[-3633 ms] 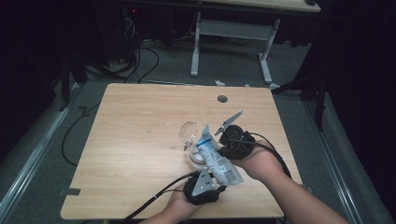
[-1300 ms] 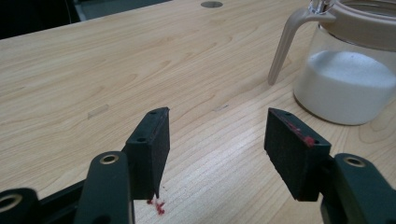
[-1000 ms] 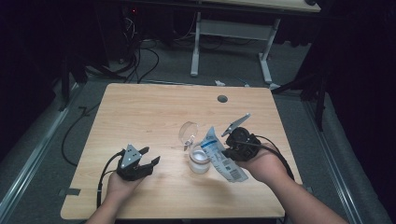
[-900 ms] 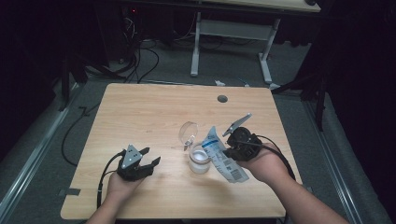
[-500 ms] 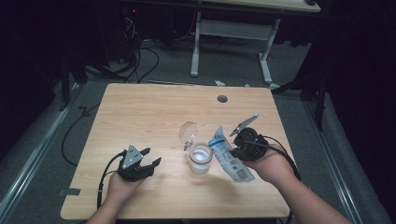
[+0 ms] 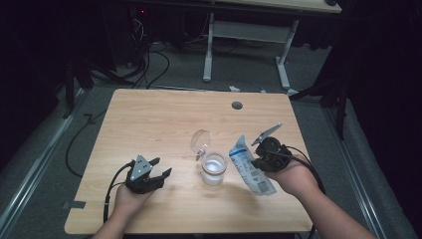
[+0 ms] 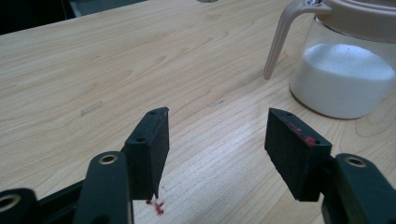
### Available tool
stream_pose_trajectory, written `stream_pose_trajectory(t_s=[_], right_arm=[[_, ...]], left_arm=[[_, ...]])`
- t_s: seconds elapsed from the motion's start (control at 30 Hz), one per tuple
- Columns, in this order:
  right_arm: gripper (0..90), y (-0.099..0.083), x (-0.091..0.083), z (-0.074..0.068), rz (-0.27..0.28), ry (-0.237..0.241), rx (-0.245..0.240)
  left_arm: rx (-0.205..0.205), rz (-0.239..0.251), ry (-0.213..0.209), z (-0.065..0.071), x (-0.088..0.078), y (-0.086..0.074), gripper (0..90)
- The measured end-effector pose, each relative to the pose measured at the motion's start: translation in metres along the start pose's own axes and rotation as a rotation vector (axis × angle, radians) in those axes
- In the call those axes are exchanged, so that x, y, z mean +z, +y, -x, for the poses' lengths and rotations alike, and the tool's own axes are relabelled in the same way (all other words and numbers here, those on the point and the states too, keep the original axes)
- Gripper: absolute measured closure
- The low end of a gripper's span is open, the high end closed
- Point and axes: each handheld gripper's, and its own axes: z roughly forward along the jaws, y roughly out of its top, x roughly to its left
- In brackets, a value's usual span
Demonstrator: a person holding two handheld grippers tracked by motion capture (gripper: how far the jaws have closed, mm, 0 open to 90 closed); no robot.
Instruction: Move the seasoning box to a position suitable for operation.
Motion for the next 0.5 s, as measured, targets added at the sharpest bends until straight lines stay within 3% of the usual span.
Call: stream_pose_trajectory(t_s=[0.5], right_arm=[[90.0,-0.023,0.006,0.028,0.001,-0.052,0.086]], left_arm=[[-0.008,-0.001,-0.018,0.0,0.0,-0.001,41.4]])
